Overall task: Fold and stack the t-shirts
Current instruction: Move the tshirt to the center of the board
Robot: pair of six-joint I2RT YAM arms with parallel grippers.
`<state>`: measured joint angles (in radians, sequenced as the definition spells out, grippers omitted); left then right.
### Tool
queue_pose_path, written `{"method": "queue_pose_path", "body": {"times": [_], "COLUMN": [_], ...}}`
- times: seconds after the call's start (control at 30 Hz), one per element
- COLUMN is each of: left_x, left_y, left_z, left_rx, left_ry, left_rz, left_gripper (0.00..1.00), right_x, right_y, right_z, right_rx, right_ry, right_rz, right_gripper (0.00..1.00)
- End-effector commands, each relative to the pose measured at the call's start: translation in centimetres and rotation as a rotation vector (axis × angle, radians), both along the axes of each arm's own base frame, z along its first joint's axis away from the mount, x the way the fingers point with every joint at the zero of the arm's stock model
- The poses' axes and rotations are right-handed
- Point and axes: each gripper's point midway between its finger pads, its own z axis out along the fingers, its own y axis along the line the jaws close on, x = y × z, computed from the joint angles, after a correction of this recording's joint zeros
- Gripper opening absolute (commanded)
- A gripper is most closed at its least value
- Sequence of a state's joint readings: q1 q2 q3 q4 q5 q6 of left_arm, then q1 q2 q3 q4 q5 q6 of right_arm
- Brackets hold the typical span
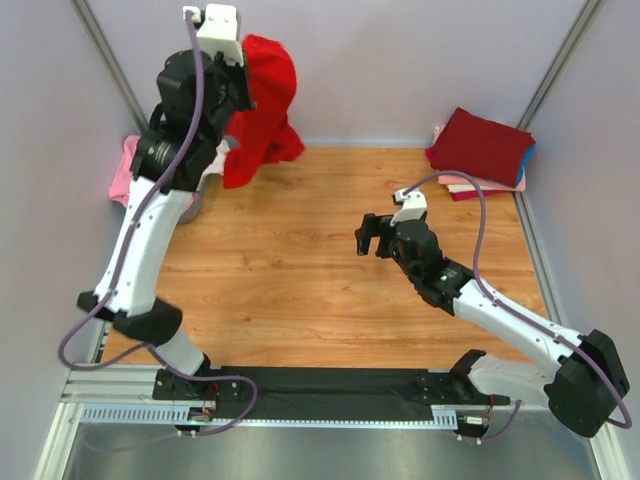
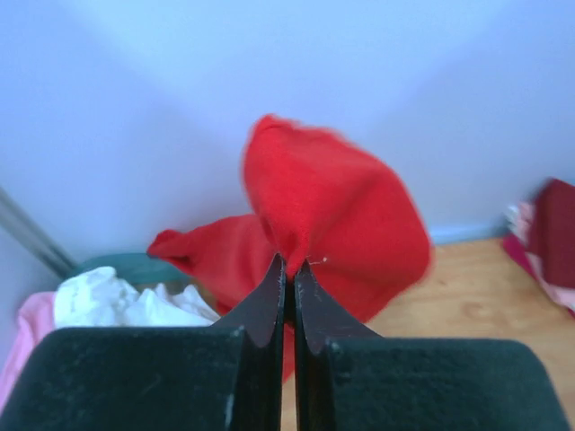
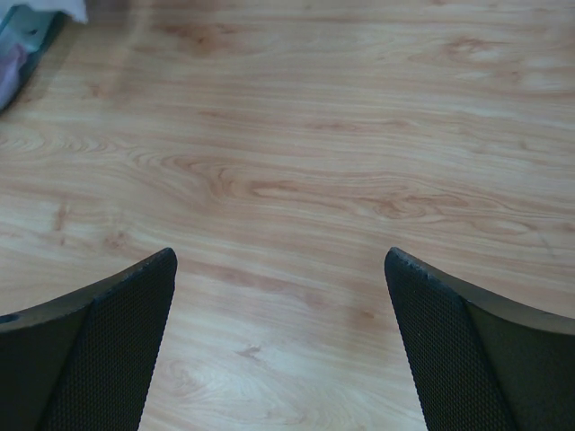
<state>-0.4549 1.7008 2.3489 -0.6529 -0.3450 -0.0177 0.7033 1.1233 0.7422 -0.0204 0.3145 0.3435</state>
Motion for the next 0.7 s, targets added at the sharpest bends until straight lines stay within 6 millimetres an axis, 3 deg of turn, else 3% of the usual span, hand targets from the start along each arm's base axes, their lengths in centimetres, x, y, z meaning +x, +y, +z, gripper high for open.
{"method": "queue_pose_path", "body": {"times": [0.0, 0.03, 0.07, 0.13, 0.17, 0.2, 0.23, 0.27, 0.3, 0.37, 0.47, 0.53, 0.57, 0.63, 0.67], "left_x": [-1.9, -2.6, -3.7, -5.0, -6.1, -7.1, -7.9, -8.5, -10.1, -11.1, -12.9, -13.8, -14.1, -14.6, -15.3], "left_y": [-3.9, -5.0, -6.0, -6.6, -6.1, -5.6, -5.2, -5.2, -4.4, -3.8, -2.1, -1.6, -2.1, -3.5, -3.8], "left_z": [-10.1, -11.7, -14.9, -18.5, -22.4, -23.2, -24.2, -24.7, -25.9, -26.2, -27.2, -28.8, -30.1, -30.4, -32.1], "left_rx": [0.006, 0.0, -0.017, -0.031, -0.035, -0.039, -0.041, -0.052, -0.052, -0.066, -0.071, -0.082, -0.093, -0.155, -0.161], "left_ry": [0.283, 0.322, 0.412, 0.53, 0.642, 0.665, 0.689, 0.691, 0.707, 0.691, 0.681, 0.682, 0.692, 0.689, 0.723], "left_rz": [-0.132, -0.176, -0.198, -0.208, -0.17, -0.164, -0.159, -0.172, -0.171, -0.177, -0.141, -0.139, -0.165, -0.236, -0.254], "left_gripper": [0.0, 0.04, 0.15, 0.46, 0.64, 0.72, 0.95, 1.0, 1.0, 1.0, 1.0, 1.0, 0.99, 0.96, 0.94], "right_x": [1.0, 1.0, 0.9, 0.7, 0.3, 0.2, -0.1, -0.3, -0.6, -1.0, -1.4, -1.0, -0.4, -0.2, 0.2], "right_y": [-4.0, -4.7, -6.0, -6.9, -7.5, -8.0, -8.5, -8.8, -9.2, -9.4, -7.8, -6.2, -5.4, -4.8, -4.5], "right_z": [3.3, 3.3, 3.7, 4.1, 4.6, 5.2, 5.4, 5.9, 7.1, 7.7, 7.8, 6.1, 4.2, 2.9, 1.3], "right_rx": [0.01, 0.014, 0.023, 0.038, 0.056, 0.067, 0.065, 0.065, 0.079, 0.091, 0.105, 0.06, 0.027, -0.013, -0.039], "right_ry": [-0.092, -0.1, -0.117, -0.14, -0.159, -0.179, -0.176, -0.182, -0.2, -0.21, -0.194, -0.107, -0.043, 0.031, 0.082], "right_rz": [-0.217, -0.252, -0.308, -0.346, -0.359, -0.379, -0.392, -0.404, -0.408, -0.401, -0.3, -0.247, -0.245, -0.241, -0.253], "right_gripper": [1.0, 1.0, 1.0, 1.0, 1.0, 1.0, 1.0, 1.0, 1.0, 1.0, 1.0, 1.0, 1.0, 1.0, 1.0]}}
